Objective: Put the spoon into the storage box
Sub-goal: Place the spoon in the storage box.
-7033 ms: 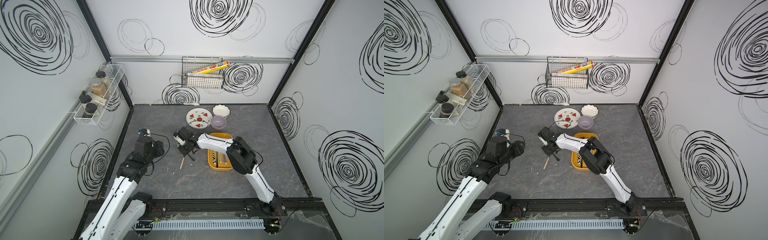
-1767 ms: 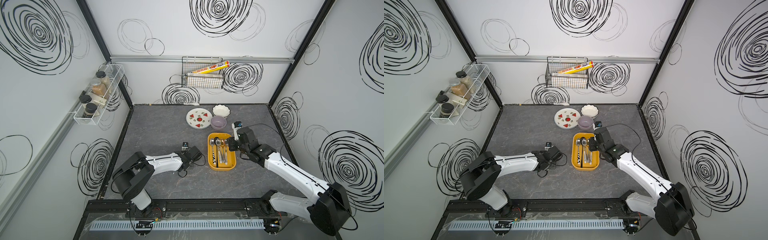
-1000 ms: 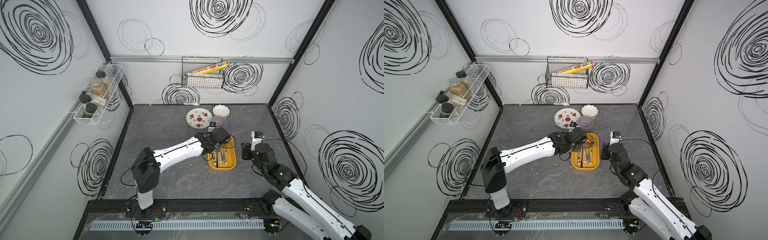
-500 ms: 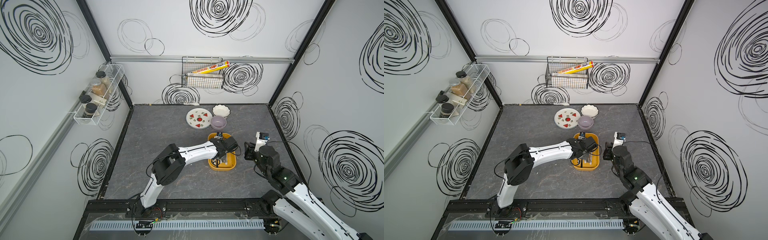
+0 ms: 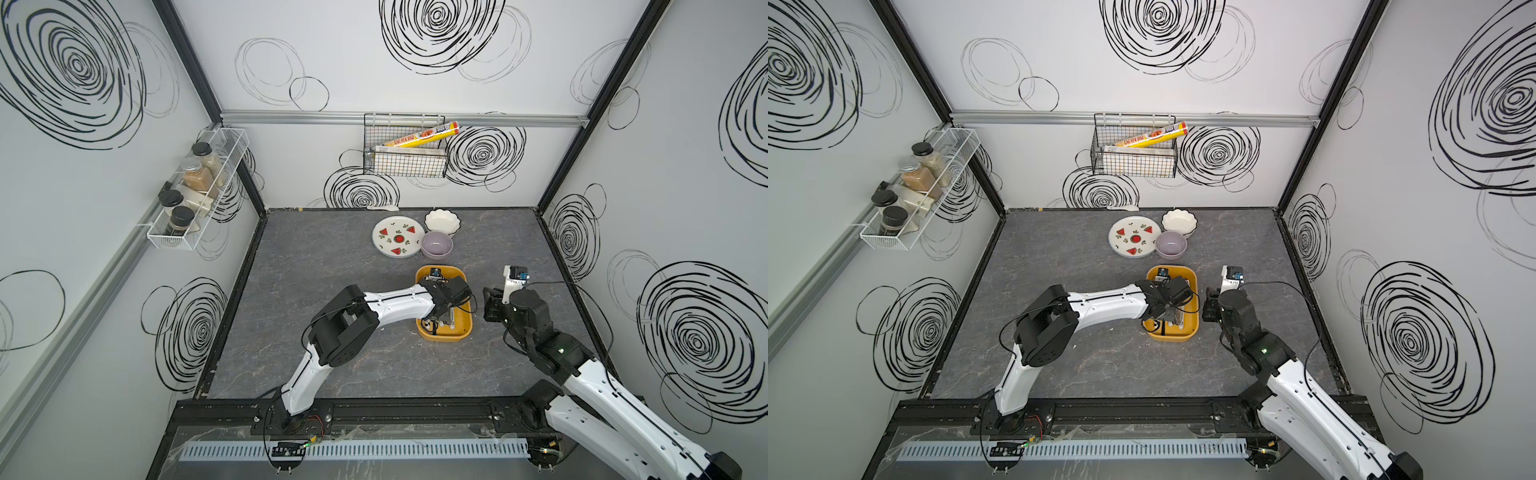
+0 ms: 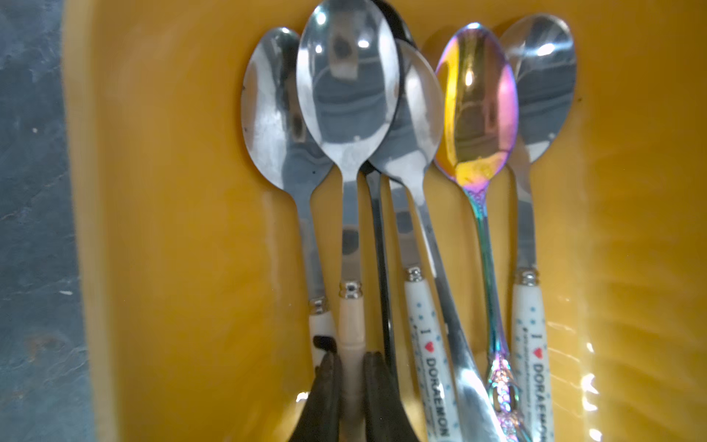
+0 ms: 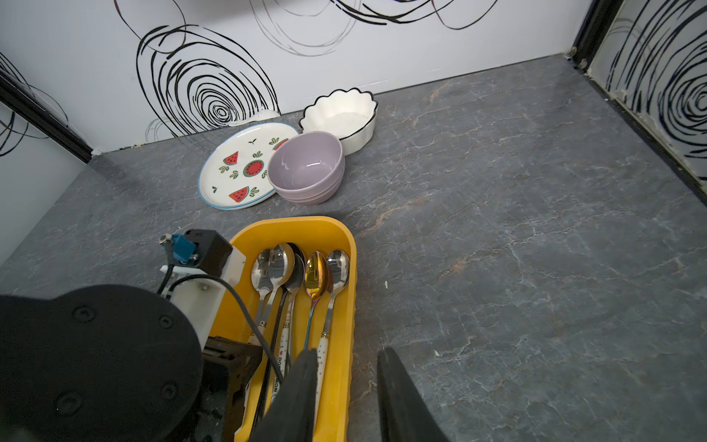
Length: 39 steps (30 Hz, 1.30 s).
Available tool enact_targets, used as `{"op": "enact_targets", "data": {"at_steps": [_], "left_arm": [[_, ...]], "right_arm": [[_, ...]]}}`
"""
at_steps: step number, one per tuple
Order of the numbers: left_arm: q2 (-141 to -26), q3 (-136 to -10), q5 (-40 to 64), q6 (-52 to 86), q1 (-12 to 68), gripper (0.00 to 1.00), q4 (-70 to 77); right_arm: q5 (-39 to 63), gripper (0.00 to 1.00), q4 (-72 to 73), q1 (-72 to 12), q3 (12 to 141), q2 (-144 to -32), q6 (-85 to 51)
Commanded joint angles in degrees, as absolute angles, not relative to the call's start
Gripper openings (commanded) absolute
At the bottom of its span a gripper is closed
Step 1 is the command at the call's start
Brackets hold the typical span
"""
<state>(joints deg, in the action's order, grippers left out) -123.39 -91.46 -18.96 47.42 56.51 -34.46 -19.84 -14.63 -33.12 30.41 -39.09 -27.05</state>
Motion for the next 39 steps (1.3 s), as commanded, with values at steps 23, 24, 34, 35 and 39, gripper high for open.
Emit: {"op": "enact_targets", "data": {"at_steps": [23, 24, 34, 35, 39], "left_arm": [[-75.7, -62.5, -44.4, 37.8, 47.7, 0.82, -17.2], [-71.0, -57.0, -43.7, 36.3, 43.9, 0.86, -13.0], [-55.7, -18.3, -48.4, 15.6, 29.4, 0.99, 34.4], [-56.4, -17.1, -48.3, 15.3, 27.8, 0.99, 35.9], [-58.3, -15.4, -41.7, 10.1, 21.9, 0.99, 38.8]], "right_arm": [[-28.0, 0.66, -0.4, -32.8, 30.6, -49.2, -24.6], [-29.7, 0.69, 1.7, -32.8, 31.2, -51.2, -23.4], [-42.5, 0.85, 30.7, -29.5, 22.6, -64.2, -8.3], [-42.5, 0.86, 32.9, -28.4, 21.5, -65.3, -7.5], [-42.9, 0.91, 34.0, -23.8, 21.8, -67.9, -7.5]]}}
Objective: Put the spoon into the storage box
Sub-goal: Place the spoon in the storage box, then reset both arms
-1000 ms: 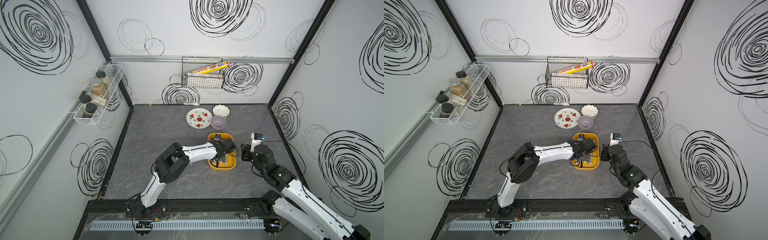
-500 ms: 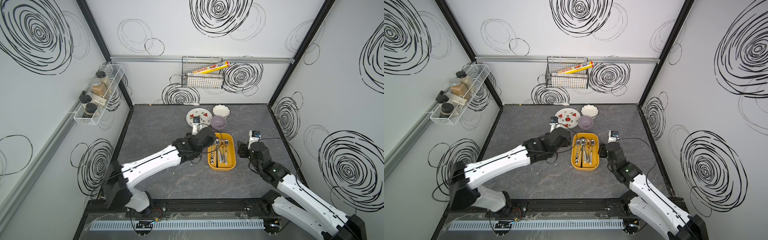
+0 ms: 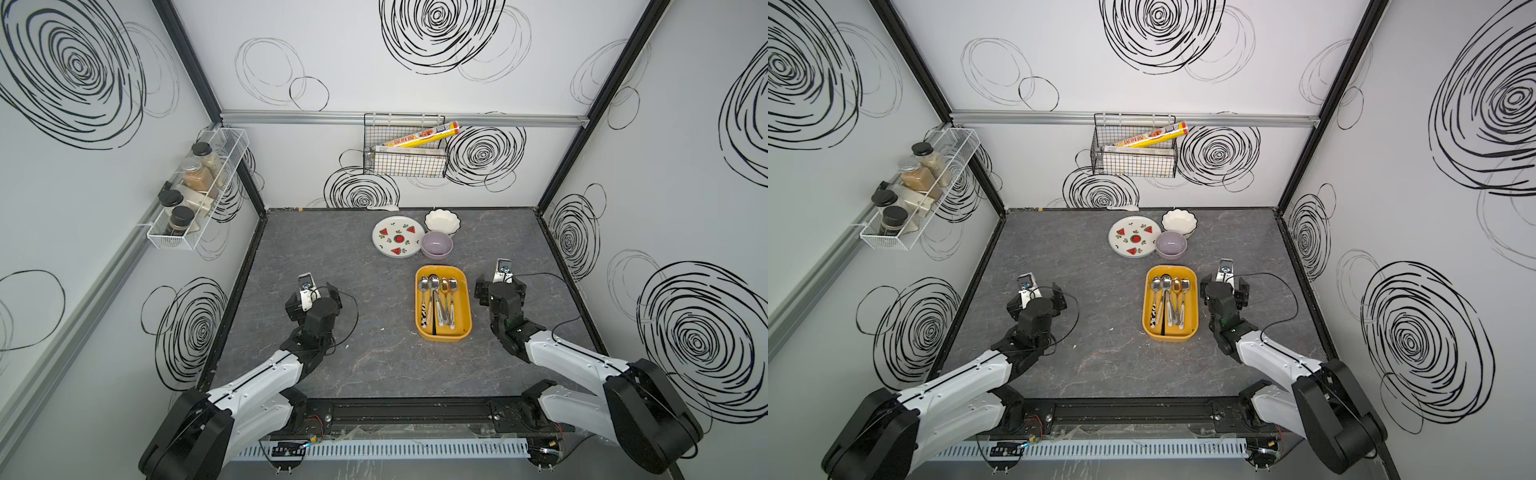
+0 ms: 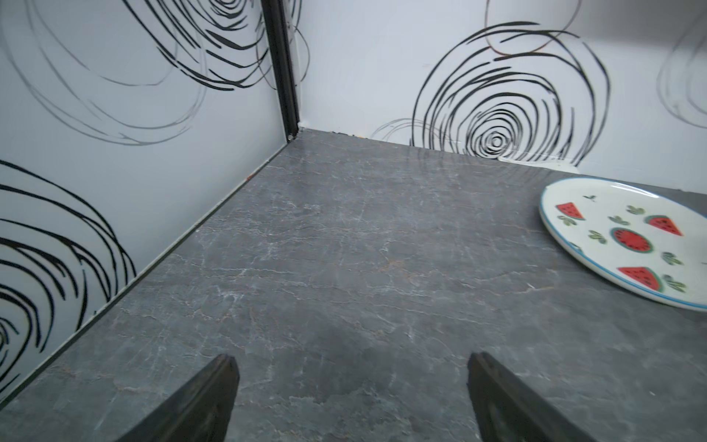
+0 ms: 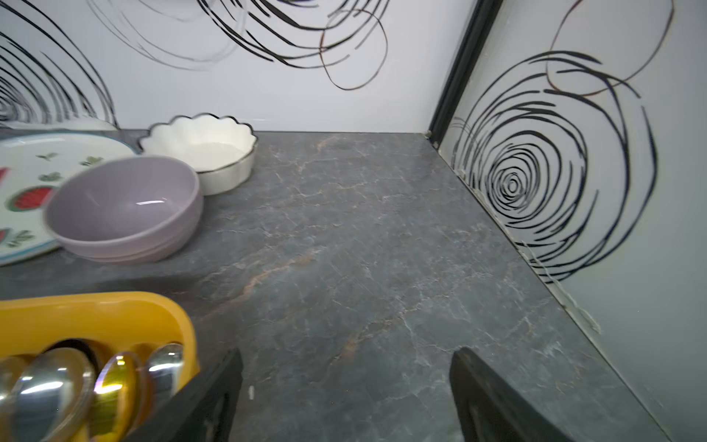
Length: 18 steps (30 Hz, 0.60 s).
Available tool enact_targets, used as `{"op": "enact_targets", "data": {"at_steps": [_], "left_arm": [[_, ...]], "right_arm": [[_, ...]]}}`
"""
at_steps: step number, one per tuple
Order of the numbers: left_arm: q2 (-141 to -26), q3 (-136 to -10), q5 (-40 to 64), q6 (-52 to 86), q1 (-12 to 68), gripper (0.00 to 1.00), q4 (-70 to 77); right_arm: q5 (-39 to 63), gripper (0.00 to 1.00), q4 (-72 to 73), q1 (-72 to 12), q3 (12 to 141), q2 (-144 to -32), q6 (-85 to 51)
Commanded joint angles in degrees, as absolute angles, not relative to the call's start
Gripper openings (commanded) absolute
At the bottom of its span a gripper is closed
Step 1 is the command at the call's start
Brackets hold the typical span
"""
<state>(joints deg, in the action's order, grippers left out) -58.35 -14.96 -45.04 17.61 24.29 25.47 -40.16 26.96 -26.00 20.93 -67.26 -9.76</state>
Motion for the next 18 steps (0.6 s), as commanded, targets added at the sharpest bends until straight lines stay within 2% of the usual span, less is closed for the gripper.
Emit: {"op": "enact_targets", "data": {"at_steps": [1, 4, 8, 11, 16, 18], "left_arm": [[-58.7, -14.2, -40.8, 8.1, 21.3, 0.99, 42.7], [-60.8, -10.9, -36.4, 5.8, 17.0, 0.99, 51.7], [-70.9, -5.5, -31.6, 5.6, 9.8, 0.99, 69.0], [-74.0, -3.8, -27.0, 2.3, 8.1, 0.98, 78.9], [-82.4, -4.9, -23.0, 3.1, 5.7, 0.98, 86.4], [-87.2, -5.0, -20.7, 2.3, 5.4, 0.98, 91.2]], "right_arm": [[-43.4, 0.91, 37.0, -22.8, 20.9, -68.5, -6.3], [-43.5, 0.92, 45.6, -19.9, 18.2, -69.9, -2.7], [-42.7, 0.93, 65.1, -15.3, 10.8, -77.4, -1.1], [-39.0, 0.93, 65.0, -14.9, 11.7, -78.1, 1.5], [-35.6, 0.93, 95.9, -12.7, 3.5, -88.4, 5.0], [-34.8, 0.93, 88.8, -12.5, 4.5, -85.4, 3.3]]}}
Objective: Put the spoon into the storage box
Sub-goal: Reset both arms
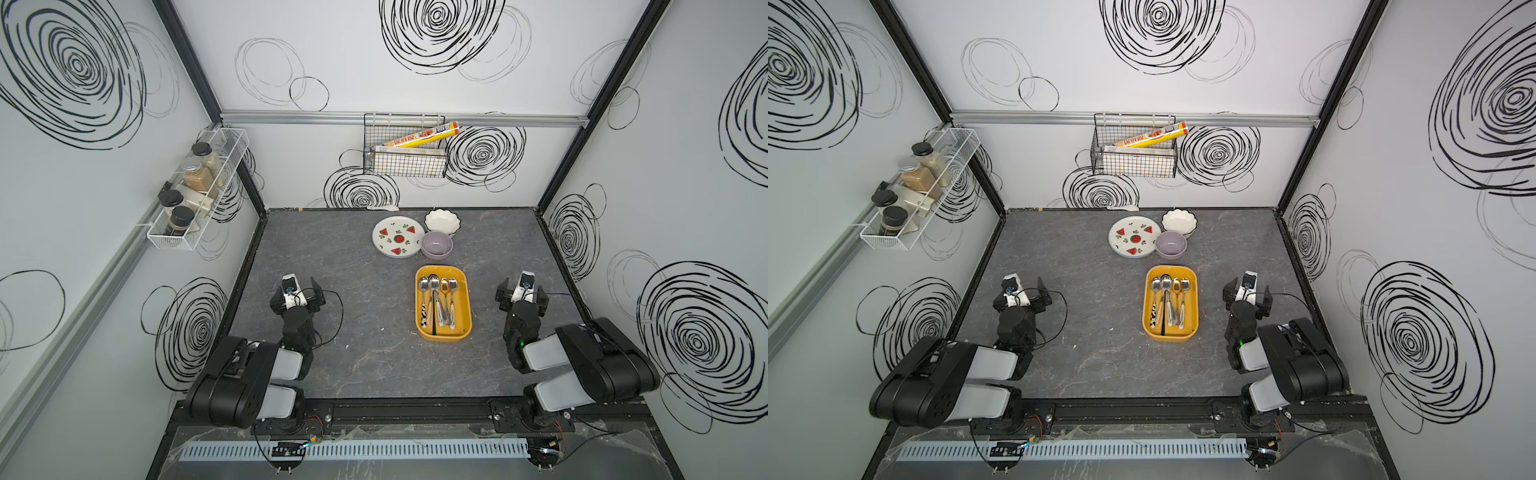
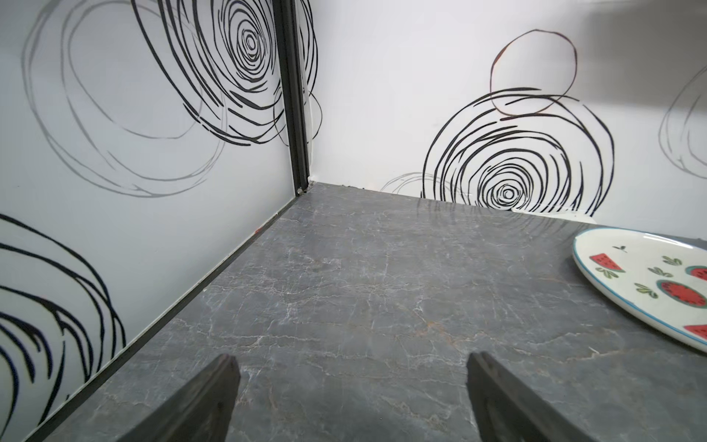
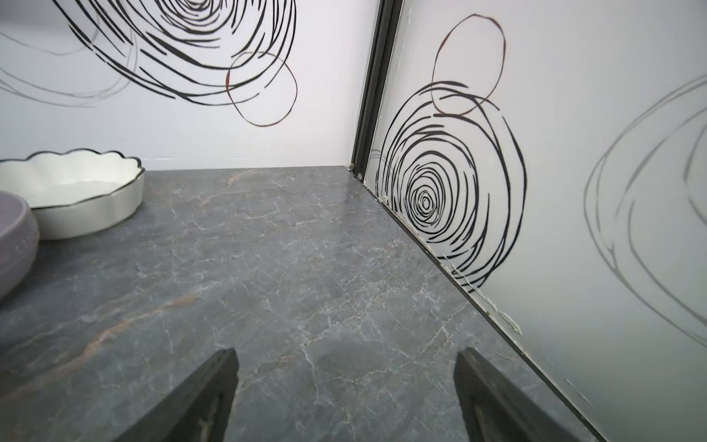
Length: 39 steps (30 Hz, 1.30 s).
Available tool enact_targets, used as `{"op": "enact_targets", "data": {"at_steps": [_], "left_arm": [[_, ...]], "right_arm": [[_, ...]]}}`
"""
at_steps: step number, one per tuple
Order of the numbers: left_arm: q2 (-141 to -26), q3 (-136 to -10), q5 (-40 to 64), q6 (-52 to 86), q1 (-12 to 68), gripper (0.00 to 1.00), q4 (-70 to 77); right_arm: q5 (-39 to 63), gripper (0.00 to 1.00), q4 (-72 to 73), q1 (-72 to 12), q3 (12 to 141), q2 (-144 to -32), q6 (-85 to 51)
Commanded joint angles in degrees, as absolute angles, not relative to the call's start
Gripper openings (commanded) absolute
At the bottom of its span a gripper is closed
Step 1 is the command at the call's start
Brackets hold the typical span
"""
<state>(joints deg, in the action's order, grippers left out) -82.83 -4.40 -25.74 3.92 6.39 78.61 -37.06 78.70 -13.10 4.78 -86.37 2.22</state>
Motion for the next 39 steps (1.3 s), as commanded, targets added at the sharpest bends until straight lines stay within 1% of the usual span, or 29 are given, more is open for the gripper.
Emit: {"op": "enact_targets", "data": {"at_steps": [1, 2, 4, 5, 6, 7, 8, 10, 11, 13, 14, 15, 17, 20, 22, 25, 28, 39], "left_arm": [[-89.6, -5.4, -18.4, 1.3, 5.4, 0.97, 92.6], [-91.1, -6.3, -16.9, -0.1, 5.5, 0.99, 93.4], [-88.3, -9.1, -14.6, 1.1, 4.4, 0.99, 83.1], [-87.6, -10.6, -13.0, 2.0, 3.5, 0.99, 78.9], [-88.3, -11.3, -12.4, 2.0, 3.1, 0.99, 78.8], [-89.5, -11.6, -11.3, 2.3, 2.3, 0.99, 80.3], [-89.5, -12.5, -10.6, 3.0, 1.5, 0.99, 78.7], [-88.4, -14.4, -5.6, 4.1, -0.6, 0.99, 72.0], [-88.8, -13.7, -4.2, 4.3, -1.2, 0.99, 73.7], [-89.0, -13.3, -3.5, 4.5, -1.4, 0.99, 75.1], [-88.6, -13.6, -2.8, 4.4, -1.5, 0.99, 73.9], [-88.7, -13.7, -2.6, 4.3, -1.5, 0.99, 74.0], [-89.0, -13.3, -2.5, 4.4, -1.5, 0.99, 75.2], [-89.0, -13.4, -2.9, 4.3, -1.2, 0.99, 75.0], [-88.9, -13.6, -3.8, 4.0, -0.8, 0.99, 74.5], [-89.0, -13.7, -4.2, 3.8, -0.6, 0.99, 74.5], [-89.0, -13.6, -4.2, 3.8, -0.5, 0.99, 74.5], [-89.0, -13.6, -4.5, 3.7, -0.4, 0.99, 74.5]], "right_arm": [[-32.7, 0.92, 82.6, -11.5, 6.1, -83.3, 1.7], [-30.0, 0.89, 78.0, -10.3, 7.5, -82.7, 0.3], [-24.3, 0.85, 77.8, -7.8, 7.9, -86.1, -1.0], [-23.9, 0.88, 85.4, -7.4, 8.0, -90.1, 0.9], [-23.6, 0.89, 86.9, -7.4, 7.8, -90.5, 1.2], [-23.1, 0.89, 78.7, -7.1, 9.5, -87.2, -0.3], [-20.6, 0.87, 71.5, -5.9, 11.4, -85.9, -1.7], [-18.6, 0.84, 80.2, -4.6, 9.3, -88.7, -1.3], [-18.5, 0.84, 81.4, -4.6, 9.2, -89.0, -1.1], [-18.5, 0.84, 74.9, -4.6, 10.6, -86.7, -1.7], [-18.5, 0.99, 74.7, -4.6, 10.3, -86.5, -1.8], [-18.4, 1.0, 76.6, -4.6, 9.6, -86.9, -1.6], [-18.4, 1.0, 82.1, -4.6, 8.5, -88.6, -0.9], [-18.5, 1.0, 77.3, -4.6, 9.6, -87.1, -1.6], [-18.4, 1.0, 81.1, -4.6, 8.7, -88.3, -1.1], [-18.5, 1.0, 78.4, -4.6, 9.3, -87.4, -1.5], [-18.5, 1.0, 80.7, -4.6, 8.8, -88.2, -1.1], [-18.1, 1.0, 78.0, -4.5, 10.3, -88.5, -1.5]]}}
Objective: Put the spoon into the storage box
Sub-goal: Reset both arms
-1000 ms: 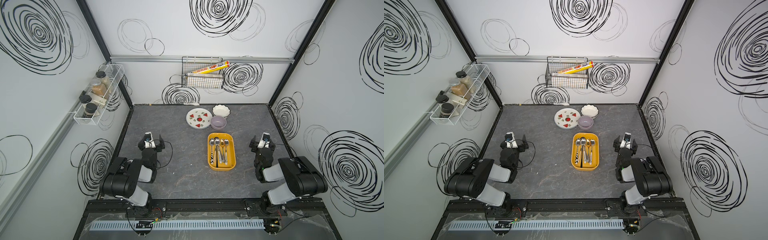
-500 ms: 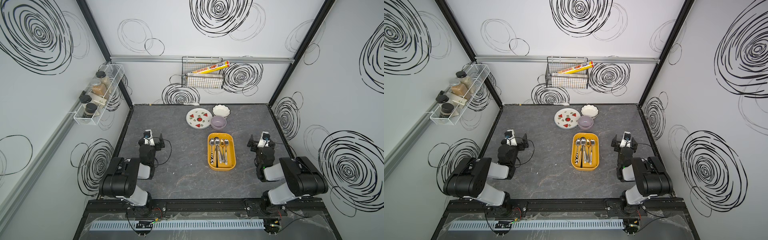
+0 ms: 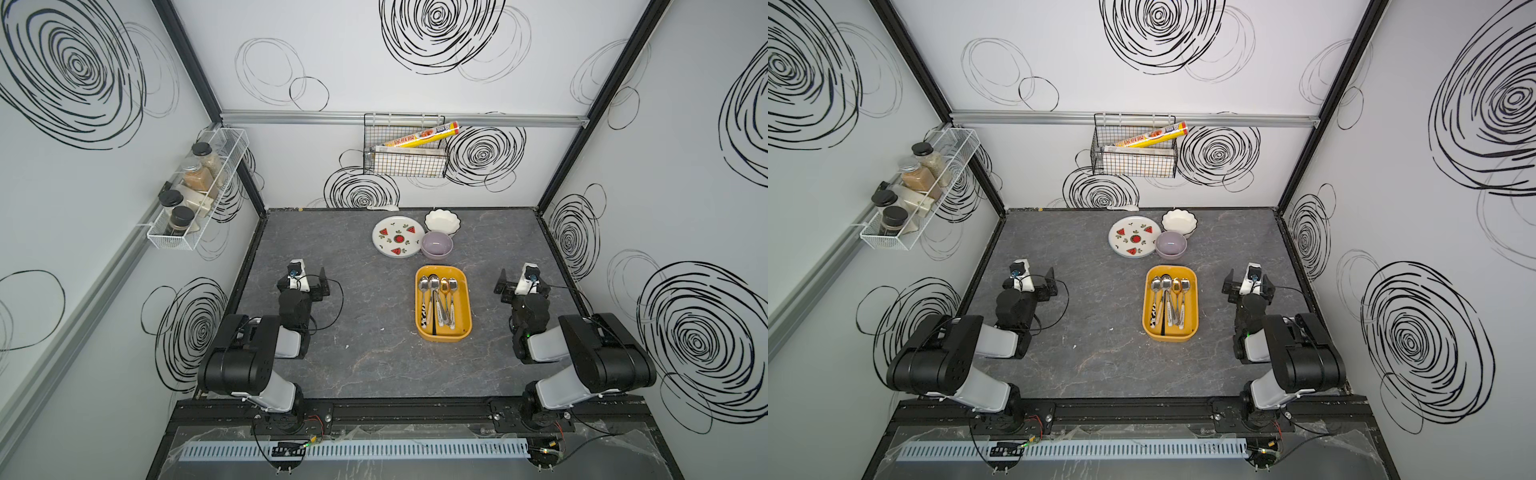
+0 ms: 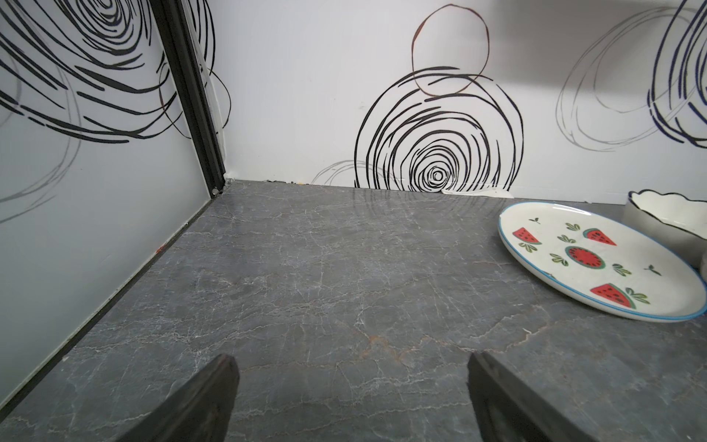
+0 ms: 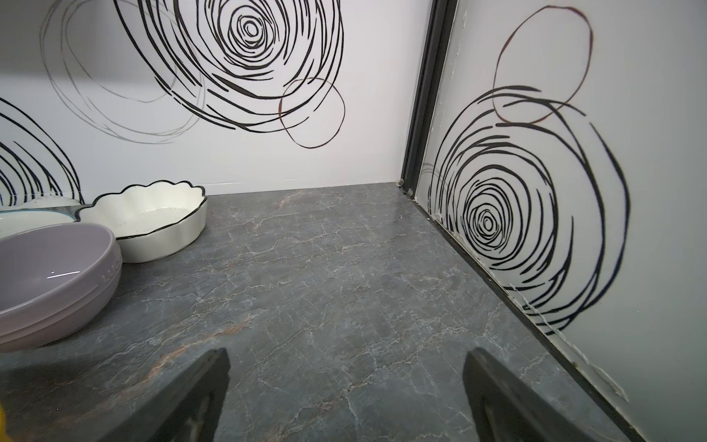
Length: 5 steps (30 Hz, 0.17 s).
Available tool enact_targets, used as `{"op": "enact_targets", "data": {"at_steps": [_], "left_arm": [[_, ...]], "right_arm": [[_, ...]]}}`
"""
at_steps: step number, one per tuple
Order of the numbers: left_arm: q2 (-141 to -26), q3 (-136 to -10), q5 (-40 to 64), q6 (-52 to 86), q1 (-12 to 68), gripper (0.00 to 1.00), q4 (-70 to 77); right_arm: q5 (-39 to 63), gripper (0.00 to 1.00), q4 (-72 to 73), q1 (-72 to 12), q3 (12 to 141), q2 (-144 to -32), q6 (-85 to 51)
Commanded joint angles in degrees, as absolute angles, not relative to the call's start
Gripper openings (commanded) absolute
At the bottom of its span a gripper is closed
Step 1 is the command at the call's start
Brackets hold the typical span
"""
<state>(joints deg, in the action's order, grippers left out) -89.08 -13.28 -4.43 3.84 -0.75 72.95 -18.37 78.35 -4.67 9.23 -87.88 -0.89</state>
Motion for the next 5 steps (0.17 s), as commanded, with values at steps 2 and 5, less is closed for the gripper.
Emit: {"op": "enact_targets", "data": {"at_steps": [2, 5], "left_arm": [[-89.0, -13.7, -4.6, 3.6, -0.4, 0.99, 74.5], [-89.0, -13.7, -4.8, 3.6, -0.2, 0.99, 74.5]], "right_arm": [[-17.9, 1.0, 78.1, -4.4, 10.2, -88.4, -1.5], [-17.9, 1.0, 79.4, -4.4, 9.3, -87.9, -1.5]]}}
